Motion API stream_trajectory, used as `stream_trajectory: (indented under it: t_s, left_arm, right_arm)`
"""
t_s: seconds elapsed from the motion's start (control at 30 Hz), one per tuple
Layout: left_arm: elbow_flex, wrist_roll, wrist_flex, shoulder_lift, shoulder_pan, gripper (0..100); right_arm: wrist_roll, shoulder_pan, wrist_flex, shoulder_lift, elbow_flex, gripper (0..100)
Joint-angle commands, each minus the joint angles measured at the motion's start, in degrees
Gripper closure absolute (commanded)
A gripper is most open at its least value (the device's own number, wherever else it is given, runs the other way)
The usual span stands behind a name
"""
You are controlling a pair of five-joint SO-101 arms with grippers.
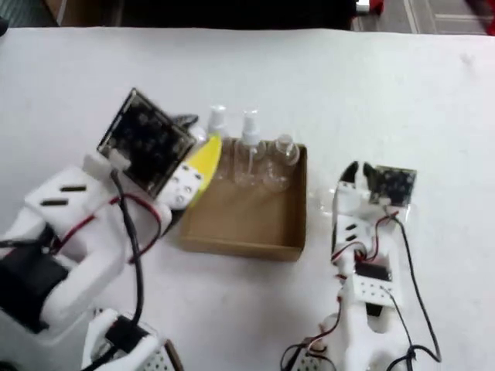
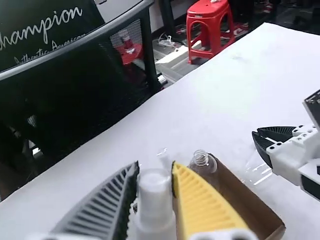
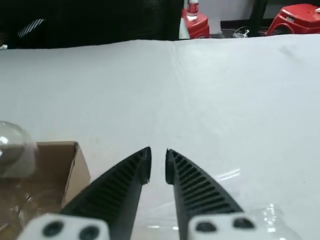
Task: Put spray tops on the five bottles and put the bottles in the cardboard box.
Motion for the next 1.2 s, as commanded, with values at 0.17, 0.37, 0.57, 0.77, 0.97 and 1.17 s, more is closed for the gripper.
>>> stream_trajectory:
  t_s: [0.17, 0.37, 0.57, 0.77, 0.97, 1.17]
  left_arm:
    - [-2.5, 0.4, -8.8, -7.8, 1.9, 97]
    - [-2.5, -2.1, -20.0, -2.2, 1.8, 98]
    - [-3.0, 3.7, -26.5, 5.7, 4.9, 98]
    - [-3.3, -3.8, -26.7, 15.3, 14.0, 98]
    - [-7.6, -8.5, -27.6, 24.3, 17.7, 98]
    - [-10.1, -2.8, -23.7, 25.1, 21.1, 98]
  right_arm:
    - [-8.4, 2.6, 21.2, -21.1, -5.7, 98.0]
    - [-8.4, -8.8, 50.4, -53.5, -17.7, 97.9]
    - [-8.4, -26.3, 62.2, -47.5, -28.9, 97.9]
    - [-8.9, -30.0, 64.4, -51.1, -28.9, 97.9]
    - [-8.4, -35.2, 67.5, -54.6, -28.7, 97.5]
    - [-8.4, -35.0, 58.8, -55.1, -19.7, 97.7]
